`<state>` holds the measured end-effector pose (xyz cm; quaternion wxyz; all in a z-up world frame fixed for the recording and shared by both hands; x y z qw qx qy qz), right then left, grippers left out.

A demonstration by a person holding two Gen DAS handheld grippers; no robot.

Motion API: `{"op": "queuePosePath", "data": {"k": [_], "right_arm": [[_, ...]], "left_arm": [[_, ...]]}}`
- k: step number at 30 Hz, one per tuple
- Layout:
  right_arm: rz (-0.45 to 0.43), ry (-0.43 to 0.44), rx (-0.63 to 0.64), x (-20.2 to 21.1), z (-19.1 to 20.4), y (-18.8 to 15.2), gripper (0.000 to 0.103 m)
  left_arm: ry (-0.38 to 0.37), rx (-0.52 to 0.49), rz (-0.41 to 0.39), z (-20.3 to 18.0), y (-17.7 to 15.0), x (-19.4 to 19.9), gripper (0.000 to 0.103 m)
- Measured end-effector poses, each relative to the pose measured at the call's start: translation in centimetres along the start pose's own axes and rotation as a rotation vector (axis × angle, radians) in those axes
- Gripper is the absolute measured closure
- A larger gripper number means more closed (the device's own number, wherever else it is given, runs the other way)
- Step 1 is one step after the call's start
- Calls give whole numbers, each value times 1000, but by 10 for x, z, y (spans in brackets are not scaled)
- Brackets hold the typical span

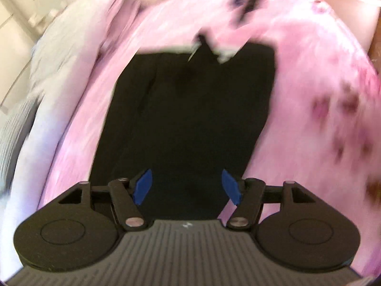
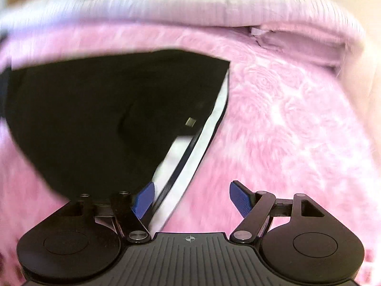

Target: Fold clothes

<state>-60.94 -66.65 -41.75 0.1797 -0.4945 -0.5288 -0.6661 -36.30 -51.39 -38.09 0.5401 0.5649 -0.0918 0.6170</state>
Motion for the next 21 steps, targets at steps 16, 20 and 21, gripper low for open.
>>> {"op": "queuePosePath", "data": {"k": [16,20,21], "right_arm": [[3,455,-245,-201,-115,163,29],[46,531,-309,-228,-96,170,90],[56,543,-336,-231,-95,171,91]], "left_arm": [[25,35,235,-92,122,-145,88],[-28,72,192,-90,131,-139,95],[-38,77,179,-87,133,-137,96]]}}
Point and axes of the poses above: each gripper's, at about its wrist camera, not at the fingertips, and x roughly against the way its jaws point, z to its left, y to its top, the point moved 9 cm from there along -x, roughly the way its jaws point, and after that the axes turned 3 degrees about -y, right-handed, at the moved point
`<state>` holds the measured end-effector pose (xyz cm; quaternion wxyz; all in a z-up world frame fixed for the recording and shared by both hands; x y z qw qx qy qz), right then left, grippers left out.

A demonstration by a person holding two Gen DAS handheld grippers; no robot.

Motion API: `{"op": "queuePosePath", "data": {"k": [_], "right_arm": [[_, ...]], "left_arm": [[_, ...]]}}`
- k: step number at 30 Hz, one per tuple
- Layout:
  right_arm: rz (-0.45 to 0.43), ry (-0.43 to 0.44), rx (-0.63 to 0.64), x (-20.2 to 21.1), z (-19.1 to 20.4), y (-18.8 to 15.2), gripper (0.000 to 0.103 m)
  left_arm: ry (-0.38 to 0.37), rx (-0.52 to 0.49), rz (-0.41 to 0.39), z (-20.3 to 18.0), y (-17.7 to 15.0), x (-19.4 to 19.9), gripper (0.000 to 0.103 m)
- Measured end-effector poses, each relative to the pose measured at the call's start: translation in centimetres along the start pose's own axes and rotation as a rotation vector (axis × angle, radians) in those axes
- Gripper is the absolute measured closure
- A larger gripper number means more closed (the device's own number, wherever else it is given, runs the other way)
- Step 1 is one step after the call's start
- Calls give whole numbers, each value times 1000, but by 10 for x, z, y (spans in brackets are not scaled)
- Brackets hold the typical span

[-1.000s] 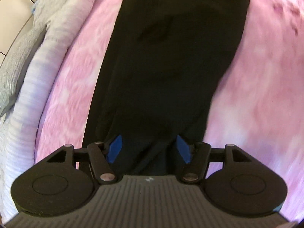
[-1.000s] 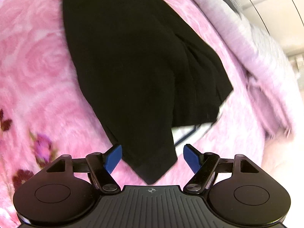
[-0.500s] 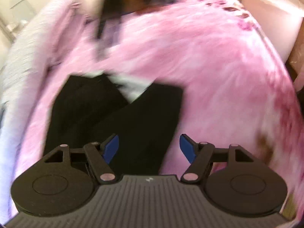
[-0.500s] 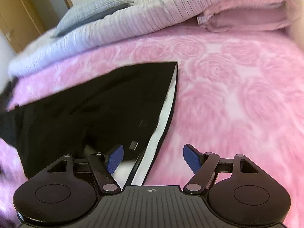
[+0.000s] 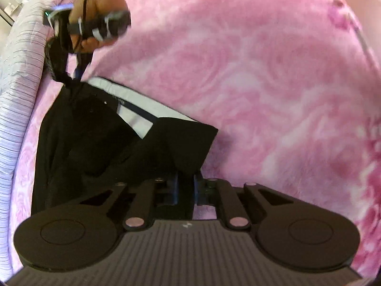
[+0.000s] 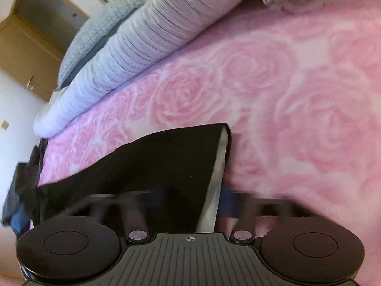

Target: Fold clothes

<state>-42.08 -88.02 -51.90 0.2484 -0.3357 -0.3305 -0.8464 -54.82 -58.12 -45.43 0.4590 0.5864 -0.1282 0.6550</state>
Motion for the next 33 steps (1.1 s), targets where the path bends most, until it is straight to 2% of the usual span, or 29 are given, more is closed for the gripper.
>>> {"op": "queuePosePath", "data": {"k": [2,4,6,9,13,14,15,18,19,20,22,25,28,30,31,33], "right_arm": [[-3,18,-9,9,-1,3,97],[-17,39,-1,29,-3,14,99],[-13,53,55,51,-1,26,100],[-37,-1,90,81,-16,48,100],[-57,-142,126,105,-58,70,98],[-47,-159,118,106,-67,71,96],[-37,-175,110,107,-76,72,95],[-38,-311,206,120,-84,64,75],[-48,-338,266,128,-78,56,61],[-56,-346,322,136,-68,46,55],[-58,-337,401,148,-44,21,53],[-33,-295,503,156,4,-31,53],[6,-264,598,150,56,-87,53],[31,-246,643,142,91,-125,53],[44,-243,651,136,107,-142,53],[72,-240,645,120,133,-171,53]], "left_arm": [[-17,-6,-9,4,6,4,97],[-29,-18,-21,8,17,9,98],[-33,-19,-67,11,39,18,98],[-34,-18,-146,10,82,27,98],[-14,65,-200,7,146,12,96],[-21,87,-198,6,155,5,94],[-33,107,-193,4,161,-2,84],[-58,125,-200,0,154,-1,64],[-59,130,-193,1,141,4,59],[-56,136,-184,3,127,9,59],[-21,146,-136,14,86,20,57],[81,159,-5,49,3,31,52],[197,276,164,108,-95,45,50],[245,484,247,154,-160,53,44],[267,610,258,177,-190,58,44],[287,862,226,216,-240,63,43]]}}
Point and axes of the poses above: each gripper's, at about its wrist camera, not at the fingertips, and x roughly against the way its jaws point, z to its left, y to its top, the point moved 9 cm from there along -x, roughly the way its jaws point, and after that the axes turned 3 degrees about -y, right-handed, at the moved point
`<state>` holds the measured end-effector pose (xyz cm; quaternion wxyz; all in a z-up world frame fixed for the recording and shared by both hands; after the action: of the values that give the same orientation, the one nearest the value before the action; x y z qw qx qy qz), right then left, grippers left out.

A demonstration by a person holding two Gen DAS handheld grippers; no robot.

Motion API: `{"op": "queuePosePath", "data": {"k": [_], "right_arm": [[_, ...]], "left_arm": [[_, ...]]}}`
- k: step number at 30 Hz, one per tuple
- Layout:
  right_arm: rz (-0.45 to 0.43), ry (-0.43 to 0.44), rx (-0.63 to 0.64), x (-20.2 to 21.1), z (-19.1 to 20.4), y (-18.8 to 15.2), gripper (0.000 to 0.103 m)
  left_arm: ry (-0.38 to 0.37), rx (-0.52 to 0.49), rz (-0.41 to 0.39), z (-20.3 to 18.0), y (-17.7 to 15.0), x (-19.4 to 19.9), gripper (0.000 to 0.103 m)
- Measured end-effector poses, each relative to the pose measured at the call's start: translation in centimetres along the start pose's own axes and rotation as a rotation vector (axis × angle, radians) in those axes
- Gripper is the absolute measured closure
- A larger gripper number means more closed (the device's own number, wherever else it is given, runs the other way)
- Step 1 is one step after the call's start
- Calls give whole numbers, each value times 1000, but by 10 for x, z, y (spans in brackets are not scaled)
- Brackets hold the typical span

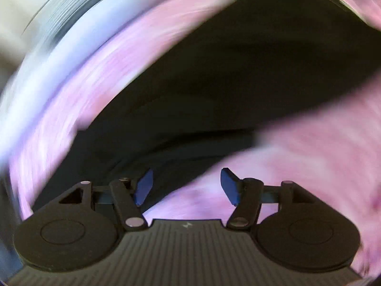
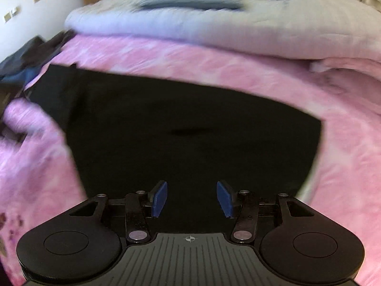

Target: Fold clothes

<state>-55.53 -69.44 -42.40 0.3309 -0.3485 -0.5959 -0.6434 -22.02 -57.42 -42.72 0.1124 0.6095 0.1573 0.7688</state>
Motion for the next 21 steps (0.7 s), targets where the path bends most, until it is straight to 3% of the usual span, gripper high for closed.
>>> {"op": "queuePosePath", "data": {"k": [2,5,7,8,9,10,11,13,16,19,21], "right_arm": [[30,-16,-8,-11,34,-3,53],[84,-61,-49,-27,79,-5,52],[115,-105,-39,-38,97,-4,52],[129,-129,-31,-43,106,-3,52],[141,-166,-12,-48,113,-3,52],[153,-204,13,-53,116,-5,52],[164,-234,39,-57,119,-6,52],[187,-284,100,-64,122,-6,52],[216,-320,181,-68,125,-8,52],[237,-355,262,-69,127,-10,51],[245,-356,289,-71,127,-12,50]], "left_arm": [[-95,236,-39,41,1,-15,44],[-255,500,-100,79,6,-35,45],[-312,579,-92,93,7,-53,47],[-335,609,-83,99,8,-63,52],[-366,639,-64,102,8,-73,69],[-397,636,-56,102,9,-77,90],[-428,617,-55,101,10,-77,102],[-481,557,-60,101,13,-68,103],[-513,377,-90,113,7,-23,103],[-478,200,-90,143,-15,27,103],[-401,115,-58,172,-38,50,103]]}}
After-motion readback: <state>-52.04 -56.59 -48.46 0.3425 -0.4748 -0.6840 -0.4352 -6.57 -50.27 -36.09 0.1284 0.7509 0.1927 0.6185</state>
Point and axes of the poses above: each gripper's, at about its wrist camera, not at the fingertips, and x roughly against the way its jaws point, z to its left, y to its top, the point moved 9 cm from there along -x, roughly the way its jaws point, and after that the axes turned 3 degrees about -y, right-handed, at the moved point
